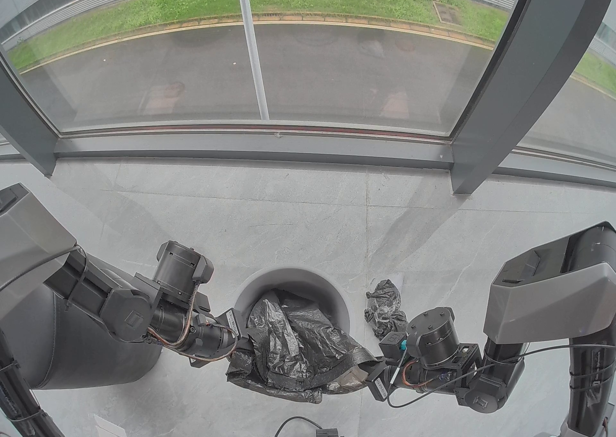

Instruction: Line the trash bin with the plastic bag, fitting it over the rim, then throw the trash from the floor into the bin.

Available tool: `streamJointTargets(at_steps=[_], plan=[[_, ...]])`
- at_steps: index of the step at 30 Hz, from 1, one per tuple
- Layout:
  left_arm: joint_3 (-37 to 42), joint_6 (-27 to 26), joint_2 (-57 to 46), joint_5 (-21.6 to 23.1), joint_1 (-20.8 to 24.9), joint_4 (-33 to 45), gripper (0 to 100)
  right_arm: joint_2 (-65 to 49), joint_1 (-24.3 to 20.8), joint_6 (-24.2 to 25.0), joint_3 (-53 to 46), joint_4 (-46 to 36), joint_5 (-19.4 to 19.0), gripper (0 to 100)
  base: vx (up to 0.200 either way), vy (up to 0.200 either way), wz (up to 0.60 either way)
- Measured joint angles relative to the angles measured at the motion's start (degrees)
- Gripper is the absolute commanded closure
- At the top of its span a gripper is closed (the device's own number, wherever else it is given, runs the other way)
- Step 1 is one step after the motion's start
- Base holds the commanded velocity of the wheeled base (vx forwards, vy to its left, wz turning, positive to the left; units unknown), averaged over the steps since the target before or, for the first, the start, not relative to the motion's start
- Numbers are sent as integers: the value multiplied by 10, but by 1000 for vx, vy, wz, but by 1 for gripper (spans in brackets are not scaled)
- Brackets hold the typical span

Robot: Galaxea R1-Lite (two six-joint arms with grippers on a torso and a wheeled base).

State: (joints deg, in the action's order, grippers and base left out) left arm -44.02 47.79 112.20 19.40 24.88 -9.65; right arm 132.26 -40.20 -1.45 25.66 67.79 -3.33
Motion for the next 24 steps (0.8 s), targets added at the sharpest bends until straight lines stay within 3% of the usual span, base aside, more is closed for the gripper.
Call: streamJointTargets(at_steps=[1, 14, 20, 24], plan=[[0, 0, -1, 0, 0, 0, 100, 0, 0, 0, 0, 0, 0, 0, 0, 0, 0], [0, 0, -11, -1, 0, -4, 100, -3, 2, 1, -15, 24, 4, 0, 0, 0, 0], [-1, 2, -13, -1, -1, -5, 100, -3, 14, -3, -31, 57, 56, 0, 0, 0, 0], [0, 4, -18, -1, -3, -5, 100, -13, 18, -19, -33, 83, 67, 0, 0, 0, 0]])
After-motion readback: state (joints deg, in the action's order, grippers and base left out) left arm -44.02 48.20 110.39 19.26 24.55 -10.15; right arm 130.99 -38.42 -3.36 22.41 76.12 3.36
